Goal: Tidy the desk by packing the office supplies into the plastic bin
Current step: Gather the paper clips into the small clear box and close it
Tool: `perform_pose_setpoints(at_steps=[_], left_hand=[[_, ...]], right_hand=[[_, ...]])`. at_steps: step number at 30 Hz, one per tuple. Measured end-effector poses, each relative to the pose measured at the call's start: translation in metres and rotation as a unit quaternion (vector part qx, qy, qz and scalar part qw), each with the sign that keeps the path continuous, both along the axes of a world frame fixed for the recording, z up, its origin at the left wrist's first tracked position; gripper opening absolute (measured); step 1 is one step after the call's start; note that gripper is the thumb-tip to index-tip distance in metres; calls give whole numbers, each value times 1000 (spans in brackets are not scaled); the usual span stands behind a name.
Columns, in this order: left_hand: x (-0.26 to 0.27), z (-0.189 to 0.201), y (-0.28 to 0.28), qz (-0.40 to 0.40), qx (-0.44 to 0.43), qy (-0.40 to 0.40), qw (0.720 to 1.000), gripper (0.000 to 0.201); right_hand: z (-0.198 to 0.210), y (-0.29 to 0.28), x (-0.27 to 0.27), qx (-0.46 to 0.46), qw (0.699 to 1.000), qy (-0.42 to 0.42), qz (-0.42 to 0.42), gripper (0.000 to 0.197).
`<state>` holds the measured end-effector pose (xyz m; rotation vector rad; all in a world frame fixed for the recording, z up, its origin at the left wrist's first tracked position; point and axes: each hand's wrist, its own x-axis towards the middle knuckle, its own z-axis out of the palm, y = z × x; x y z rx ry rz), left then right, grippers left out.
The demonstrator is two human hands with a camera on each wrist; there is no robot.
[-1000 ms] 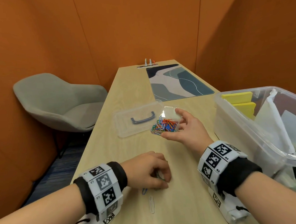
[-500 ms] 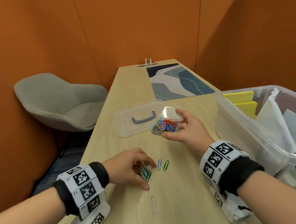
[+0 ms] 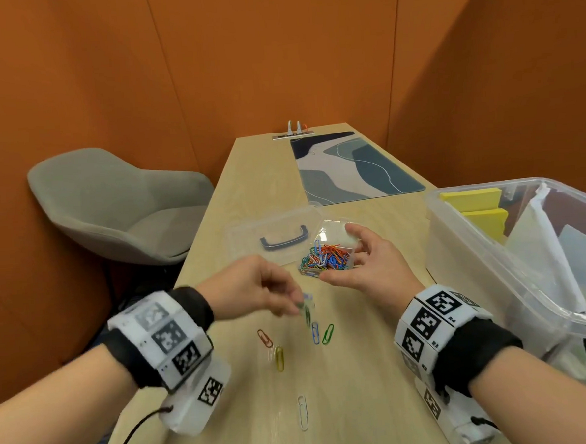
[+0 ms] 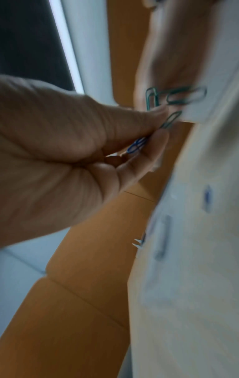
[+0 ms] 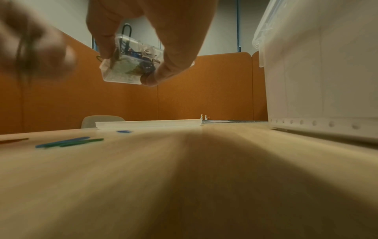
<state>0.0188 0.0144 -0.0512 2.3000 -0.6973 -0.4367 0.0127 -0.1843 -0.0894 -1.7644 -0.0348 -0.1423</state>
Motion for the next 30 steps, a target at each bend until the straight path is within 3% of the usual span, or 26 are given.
perform_pose_setpoints(at_steps=[4, 10, 14, 16, 19, 21, 22, 26, 30], left_hand=[[15, 42, -17, 37, -89, -101, 990, 12], [23, 26, -41, 38, -23, -198, 979, 15], [17, 17, -23, 79, -70, -208, 972, 16], [18, 9, -7, 120, -48, -208, 970, 15], [19, -15, 11, 119, 137, -137, 974, 18], [17, -27, 14, 108, 258, -86, 956, 21], [15, -31, 13, 109, 279, -70, 952, 22], [6, -39, -12, 60, 191, -42, 979, 18], [27, -41, -37, 71, 166, -145, 973, 27]], right_hand=[[0, 2, -1, 9, 1000, 7, 12, 91], [1, 1, -3, 18, 999, 10, 26, 88], [2, 0, -2, -4, 1000, 0, -2, 92], [3, -2, -1, -22, 999, -7, -40, 95], [3, -5, 2, -45, 994, -22, -97, 98], [1, -8, 6, -57, 989, -26, -130, 100], [-1, -10, 8, -61, 987, -26, -144, 101], [-9, -14, 16, -82, 979, -30, -185, 106], [-8, -18, 17, -89, 974, -31, -206, 103]])
